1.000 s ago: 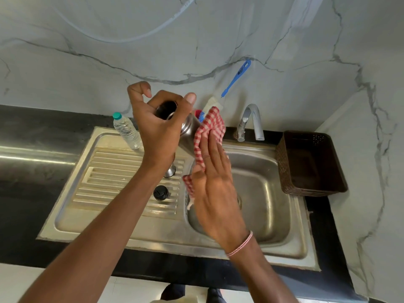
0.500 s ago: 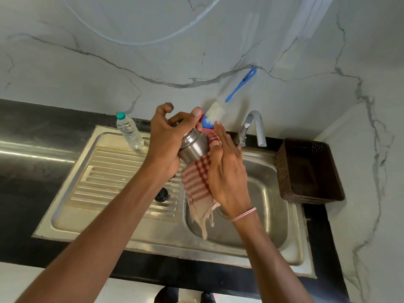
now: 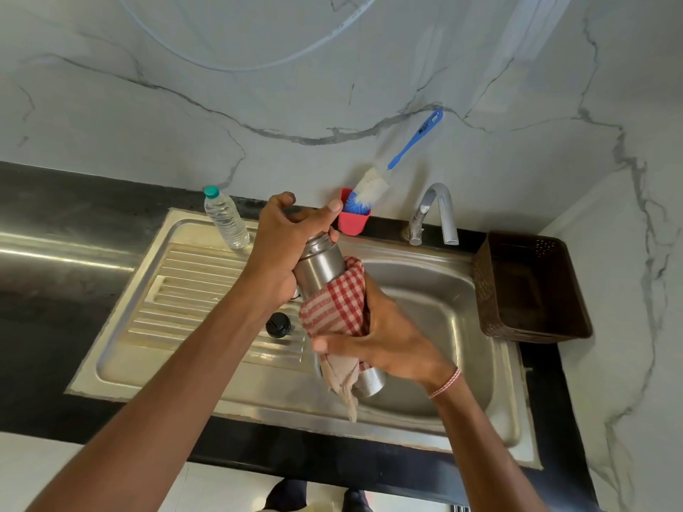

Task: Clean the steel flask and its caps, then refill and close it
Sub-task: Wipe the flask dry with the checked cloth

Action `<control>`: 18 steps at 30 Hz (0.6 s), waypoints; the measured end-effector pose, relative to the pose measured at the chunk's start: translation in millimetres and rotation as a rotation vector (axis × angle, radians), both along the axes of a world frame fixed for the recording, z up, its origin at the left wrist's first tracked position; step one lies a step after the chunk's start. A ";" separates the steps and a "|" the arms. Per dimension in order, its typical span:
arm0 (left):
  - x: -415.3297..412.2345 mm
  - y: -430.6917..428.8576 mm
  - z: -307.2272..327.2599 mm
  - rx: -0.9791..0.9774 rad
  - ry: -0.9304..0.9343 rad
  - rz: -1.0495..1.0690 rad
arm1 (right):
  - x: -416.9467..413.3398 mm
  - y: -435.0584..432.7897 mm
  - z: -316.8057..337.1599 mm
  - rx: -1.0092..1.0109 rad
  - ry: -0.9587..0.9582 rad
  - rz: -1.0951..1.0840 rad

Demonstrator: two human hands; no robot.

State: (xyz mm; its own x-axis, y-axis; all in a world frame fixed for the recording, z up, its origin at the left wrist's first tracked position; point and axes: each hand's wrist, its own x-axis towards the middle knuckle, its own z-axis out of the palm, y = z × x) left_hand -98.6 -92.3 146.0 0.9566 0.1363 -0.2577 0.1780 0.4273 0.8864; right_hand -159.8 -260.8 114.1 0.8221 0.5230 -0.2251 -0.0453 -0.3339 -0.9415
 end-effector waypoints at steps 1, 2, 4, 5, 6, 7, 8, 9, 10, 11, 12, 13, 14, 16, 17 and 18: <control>0.2 -0.6 -1.8 0.005 -0.002 0.003 | -2.6 4.2 -0.3 -0.108 -0.058 -0.014; 0.2 -2.1 -3.6 0.011 -0.005 0.012 | -5.6 11.1 -0.4 -0.250 -0.137 -0.056; 0.0 -5.4 -7.0 0.032 -0.002 0.048 | -10.3 26.0 -0.6 -0.499 -0.287 -0.149; -0.4 -7.5 -8.3 0.047 0.005 0.064 | -11.5 30.9 -2.1 -0.568 -0.347 -0.206; -0.8 -9.1 -9.3 0.058 0.013 0.076 | -11.5 33.7 -3.2 -0.602 -0.406 -0.258; -1.1 -10.1 -10.2 0.064 0.018 0.077 | -10.4 35.1 -3.5 -0.615 -0.446 -0.296; -1.3 -10.2 -10.5 0.061 0.019 0.068 | -8.6 35.2 -4.1 -0.612 -0.469 -0.319; -1.0 -9.5 -10.9 0.052 0.016 0.048 | -5.4 35.2 -3.2 -0.603 -0.460 -0.320; -0.9 -8.7 -10.7 0.042 0.013 0.018 | -1.8 34.3 -2.0 -0.583 -0.439 -0.314; -1.1 -7.7 -10.7 0.030 0.010 -0.016 | 2.0 32.4 -1.0 -0.553 -0.413 -0.307; -1.4 -6.5 -10.8 0.013 0.003 -0.056 | 5.6 30.2 1.6 -0.506 -0.386 -0.301; -1.5 -5.1 -11.1 -0.014 -0.013 -0.103 | 9.0 27.3 4.3 -0.444 -0.337 -0.288; -1.9 -3.8 -11.5 -0.048 -0.034 -0.157 | 12.7 23.5 6.3 -0.359 -0.276 -0.263; -3.2 -2.0 -12.2 -0.120 -0.080 -0.279 | 18.6 16.2 8.3 -0.127 -0.089 -0.165; -4.0 -1.6 -12.0 -0.150 -0.101 -0.340 | 19.8 13.3 9.8 0.033 0.047 -0.112; -4.9 -1.6 -11.0 -0.174 -0.117 -0.396 | 21.2 10.3 11.9 0.195 0.187 -0.063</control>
